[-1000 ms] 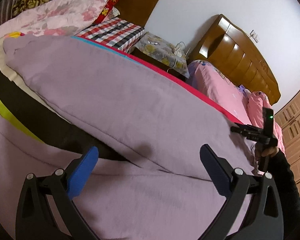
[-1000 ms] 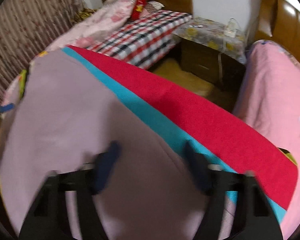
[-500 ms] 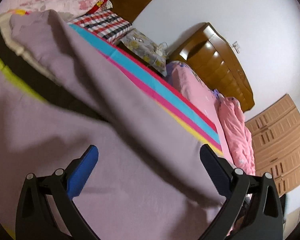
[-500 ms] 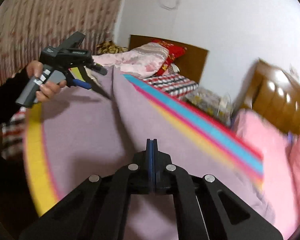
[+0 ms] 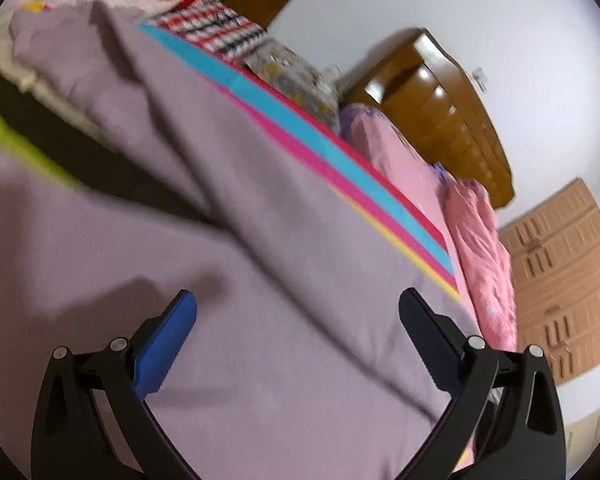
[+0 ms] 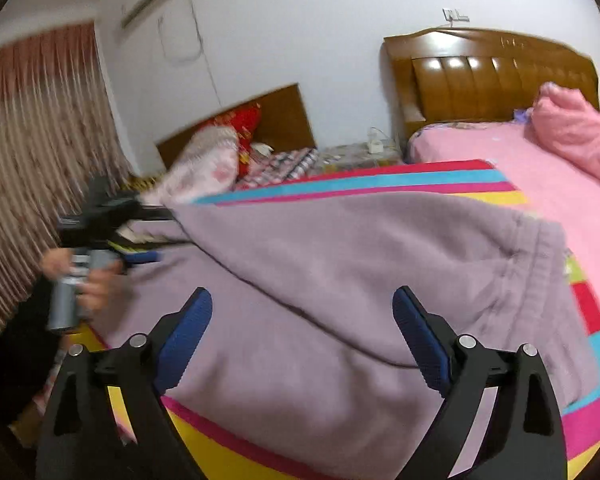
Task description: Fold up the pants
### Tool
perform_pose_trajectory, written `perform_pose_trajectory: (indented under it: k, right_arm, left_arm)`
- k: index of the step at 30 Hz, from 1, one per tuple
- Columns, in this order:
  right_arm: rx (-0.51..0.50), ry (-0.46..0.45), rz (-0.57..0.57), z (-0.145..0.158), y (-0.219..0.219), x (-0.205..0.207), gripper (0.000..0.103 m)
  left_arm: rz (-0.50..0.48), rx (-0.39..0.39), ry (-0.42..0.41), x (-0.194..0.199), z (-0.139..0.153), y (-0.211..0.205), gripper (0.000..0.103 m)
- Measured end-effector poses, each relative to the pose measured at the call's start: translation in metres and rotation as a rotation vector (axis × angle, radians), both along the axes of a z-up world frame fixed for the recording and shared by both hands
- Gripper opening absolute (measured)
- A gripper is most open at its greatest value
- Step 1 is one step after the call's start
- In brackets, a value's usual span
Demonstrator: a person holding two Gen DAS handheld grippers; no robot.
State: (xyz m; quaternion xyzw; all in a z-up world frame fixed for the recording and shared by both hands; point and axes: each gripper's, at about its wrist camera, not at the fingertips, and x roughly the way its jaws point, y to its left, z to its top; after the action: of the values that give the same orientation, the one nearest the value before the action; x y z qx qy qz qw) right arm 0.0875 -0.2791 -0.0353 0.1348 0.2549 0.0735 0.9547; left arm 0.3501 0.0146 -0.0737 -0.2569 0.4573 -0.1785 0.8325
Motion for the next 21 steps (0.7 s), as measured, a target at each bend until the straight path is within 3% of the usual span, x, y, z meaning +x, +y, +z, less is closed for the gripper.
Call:
perform_pose_trajectory:
  k: [7, 8, 10, 11, 12, 16, 18, 21]
  right_arm:
    - [0.029, 0.041, -0.056, -0.004, 0.000, -0.025, 0.090]
    - [0.031, 0.051, -0.064, -0.007, -0.002, -0.027, 0.090]
    - [0.034, 0.071, -0.081, -0.015, -0.007, -0.030, 0.090]
    - [0.032, 0.077, -0.091, -0.017, -0.009, -0.032, 0.090]
    - [0.028, 0.086, -0.106, -0.020, -0.012, -0.034, 0.090]
    - [0.077, 0.125, -0.169, -0.030, -0.028, -0.037, 0.090]
    - [0.104, 0.128, -0.184, -0.034, -0.036, -0.037, 0.090]
    - [0.118, 0.127, -0.188, -0.035, -0.042, -0.033, 0.090]
  left_arm:
    - [0.076, 0.037, 0.086, 0.072, -0.024, 0.015, 0.075]
    - [0.082, 0.038, 0.068, 0.075, -0.024, 0.020, 0.073]
    - [0.076, 0.041, 0.064, 0.079, -0.027, 0.023, 0.056]
    - [0.070, 0.041, 0.064, 0.079, -0.027, 0.024, 0.026]
    - [0.062, 0.045, 0.061, 0.079, -0.026, 0.025, 0.022]
    - [0.053, 0.076, 0.040, 0.064, -0.018, 0.035, 0.025]
    - [0.064, 0.084, 0.059, 0.061, -0.015, 0.041, 0.057]
    - [0.099, 0.074, 0.018, 0.062, -0.004, 0.053, 0.061]
